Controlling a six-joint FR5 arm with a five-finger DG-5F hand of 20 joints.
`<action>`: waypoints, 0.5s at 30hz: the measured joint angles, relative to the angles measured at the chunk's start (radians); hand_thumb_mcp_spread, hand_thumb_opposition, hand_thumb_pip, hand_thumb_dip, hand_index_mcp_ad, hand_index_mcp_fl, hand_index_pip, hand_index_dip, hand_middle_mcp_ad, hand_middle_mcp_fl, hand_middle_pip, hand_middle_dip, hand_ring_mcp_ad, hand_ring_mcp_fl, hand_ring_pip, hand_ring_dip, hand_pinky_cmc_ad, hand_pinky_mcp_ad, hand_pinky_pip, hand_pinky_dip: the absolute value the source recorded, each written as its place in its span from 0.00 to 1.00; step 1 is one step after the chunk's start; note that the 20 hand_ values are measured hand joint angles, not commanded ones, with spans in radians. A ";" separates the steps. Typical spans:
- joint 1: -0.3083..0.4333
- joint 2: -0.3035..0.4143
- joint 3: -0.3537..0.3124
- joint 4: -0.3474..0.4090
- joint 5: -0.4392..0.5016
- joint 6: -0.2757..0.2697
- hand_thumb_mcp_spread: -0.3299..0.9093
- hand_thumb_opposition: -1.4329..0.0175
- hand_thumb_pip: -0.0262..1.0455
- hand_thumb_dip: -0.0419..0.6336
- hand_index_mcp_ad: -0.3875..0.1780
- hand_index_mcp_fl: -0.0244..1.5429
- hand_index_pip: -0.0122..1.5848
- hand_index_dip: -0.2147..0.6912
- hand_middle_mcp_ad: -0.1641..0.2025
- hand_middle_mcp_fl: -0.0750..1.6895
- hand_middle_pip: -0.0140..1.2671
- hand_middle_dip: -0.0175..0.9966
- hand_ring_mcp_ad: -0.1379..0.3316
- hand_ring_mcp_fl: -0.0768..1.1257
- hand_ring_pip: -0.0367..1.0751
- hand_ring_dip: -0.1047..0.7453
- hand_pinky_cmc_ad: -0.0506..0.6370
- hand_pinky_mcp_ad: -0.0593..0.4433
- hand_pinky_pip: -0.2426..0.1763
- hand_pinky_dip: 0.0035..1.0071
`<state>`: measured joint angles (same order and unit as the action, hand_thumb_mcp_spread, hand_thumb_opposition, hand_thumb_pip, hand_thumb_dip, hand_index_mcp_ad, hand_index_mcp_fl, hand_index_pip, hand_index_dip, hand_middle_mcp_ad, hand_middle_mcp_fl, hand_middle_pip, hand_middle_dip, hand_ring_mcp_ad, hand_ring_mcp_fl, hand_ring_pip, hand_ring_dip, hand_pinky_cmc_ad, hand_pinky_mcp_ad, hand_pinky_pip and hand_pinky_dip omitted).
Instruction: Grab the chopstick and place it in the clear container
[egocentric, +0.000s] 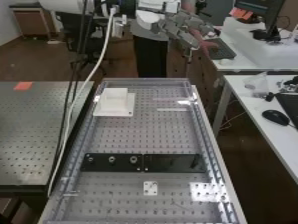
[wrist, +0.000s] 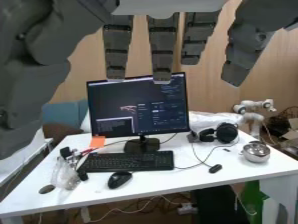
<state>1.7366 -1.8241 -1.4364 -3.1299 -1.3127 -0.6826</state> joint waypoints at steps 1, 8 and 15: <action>0.000 0.000 0.000 0.001 -0.001 0.001 0.41 0.52 0.41 0.19 0.33 0.19 0.03 0.61 0.67 0.15 0.10 0.35 0.52 0.07 0.12 0.36 0.88 0.84 0.43 0.18; -0.004 0.001 -0.005 0.005 -0.010 0.003 0.41 0.51 0.41 0.19 0.32 0.20 0.03 0.61 0.67 0.15 0.10 0.35 0.52 0.07 0.12 0.36 0.88 0.84 0.43 0.18; -0.006 0.003 -0.007 0.006 -0.032 0.002 0.43 0.52 0.41 0.19 0.32 0.20 0.03 0.61 0.65 0.15 0.10 0.34 0.52 0.07 0.12 0.36 0.88 0.84 0.43 0.18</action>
<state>1.7311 -1.8208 -1.4433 -3.1238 -1.3445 -0.6805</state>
